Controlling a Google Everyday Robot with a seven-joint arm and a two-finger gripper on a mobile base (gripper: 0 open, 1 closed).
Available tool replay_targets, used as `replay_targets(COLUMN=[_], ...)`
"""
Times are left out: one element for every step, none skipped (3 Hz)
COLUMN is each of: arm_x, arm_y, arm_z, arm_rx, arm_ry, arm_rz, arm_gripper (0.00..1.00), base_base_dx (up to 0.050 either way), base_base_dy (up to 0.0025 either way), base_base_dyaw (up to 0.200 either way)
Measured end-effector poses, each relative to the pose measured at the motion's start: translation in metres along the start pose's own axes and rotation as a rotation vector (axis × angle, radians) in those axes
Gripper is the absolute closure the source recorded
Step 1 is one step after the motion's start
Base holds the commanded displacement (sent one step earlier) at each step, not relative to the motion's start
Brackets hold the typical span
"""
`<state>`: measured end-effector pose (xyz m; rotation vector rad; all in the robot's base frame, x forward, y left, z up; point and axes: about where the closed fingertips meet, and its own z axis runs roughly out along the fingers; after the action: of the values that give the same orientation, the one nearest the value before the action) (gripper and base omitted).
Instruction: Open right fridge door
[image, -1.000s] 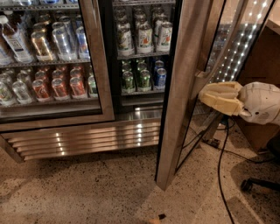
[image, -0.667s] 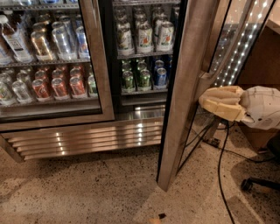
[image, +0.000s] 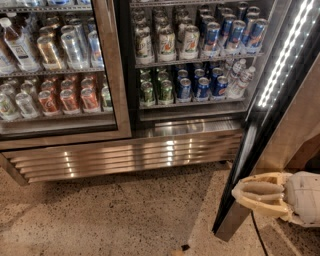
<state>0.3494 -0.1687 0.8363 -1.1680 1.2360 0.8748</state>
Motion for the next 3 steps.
replay_targets(arm_x=[0.0, -0.002, -0.001], arm_y=[0.0, 0.009, 0.016], arm_z=[0.0, 0.003, 0.012], arm_rx=[0.0, 0.0, -0.027], arm_ry=[0.0, 0.0, 0.011], arm_rz=[0.0, 0.0, -0.003], arm_gripper=[1.0, 1.0, 1.0], base_base_dx=[0.0, 0.0, 0.0], base_base_dy=[0.0, 0.0, 0.0], base_base_dyaw=[0.0, 0.0, 0.0])
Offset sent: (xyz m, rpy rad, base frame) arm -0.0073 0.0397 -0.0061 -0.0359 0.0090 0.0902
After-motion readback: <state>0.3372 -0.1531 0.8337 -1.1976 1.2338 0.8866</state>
